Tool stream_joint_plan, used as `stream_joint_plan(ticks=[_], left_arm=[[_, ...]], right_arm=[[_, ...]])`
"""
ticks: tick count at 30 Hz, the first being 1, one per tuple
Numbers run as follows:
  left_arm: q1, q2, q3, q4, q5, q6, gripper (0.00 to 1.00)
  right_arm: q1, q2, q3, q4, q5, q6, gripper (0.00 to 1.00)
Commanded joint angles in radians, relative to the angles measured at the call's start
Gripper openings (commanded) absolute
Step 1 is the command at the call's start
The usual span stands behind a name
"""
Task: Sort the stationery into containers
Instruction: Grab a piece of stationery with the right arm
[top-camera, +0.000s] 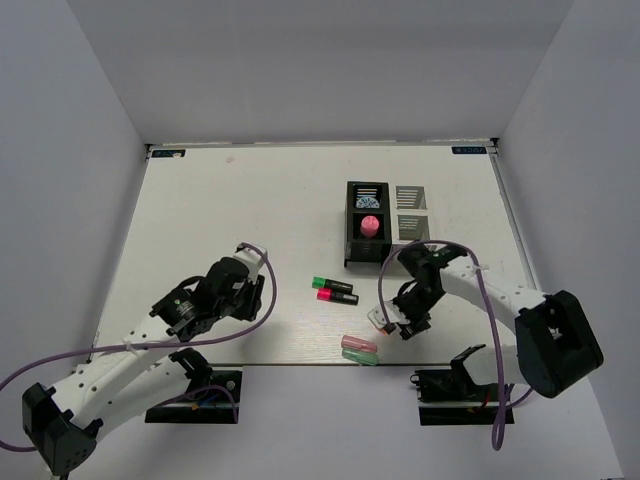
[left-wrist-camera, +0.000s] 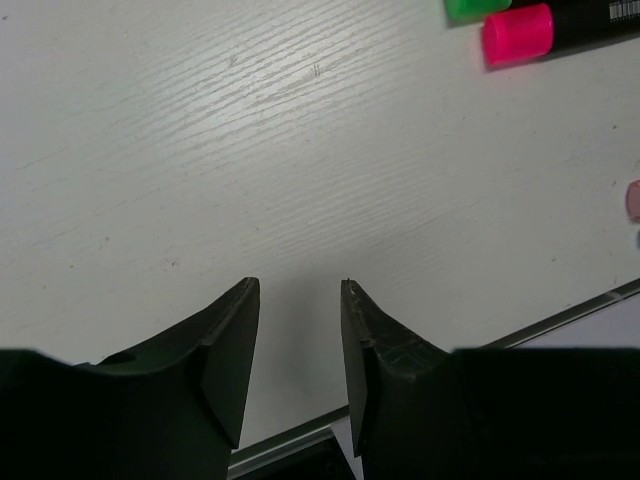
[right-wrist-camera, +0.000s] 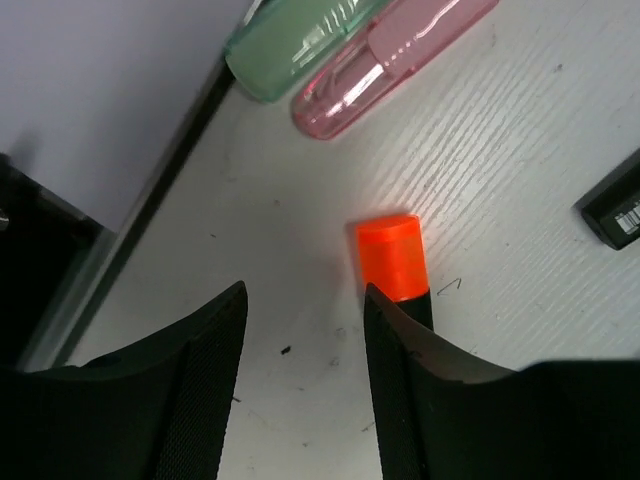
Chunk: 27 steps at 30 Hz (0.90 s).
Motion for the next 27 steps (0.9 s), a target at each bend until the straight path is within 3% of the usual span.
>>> stream_joint_plan(ticks=[1, 7, 14, 27], left_arm=[[0.03, -0.008, -0.006, 0.026, 0.047, 0.01, 0.49], [0.058, -0.017, -0.013, 0.034, 0.076, 0.007, 0.49], [0.06, -0.026, -0.016, 0.031, 0.079, 0.004, 0.49], [0.061, -0.036, -0.018, 0.029, 0.081, 0.007, 0.48]], right_arm=[[0.044, 0.006, -0.057, 0.272, 0.116, 0.099, 0.54], [0.146, 0.012, -0.134, 0.451, 0.233, 0.234, 0.54], [0.157, -0.002, -0.002, 0.202, 0.077, 0.225, 0.52], [0.197, 0.049, 0.04, 0.362, 0.218, 0.519, 0.53]])
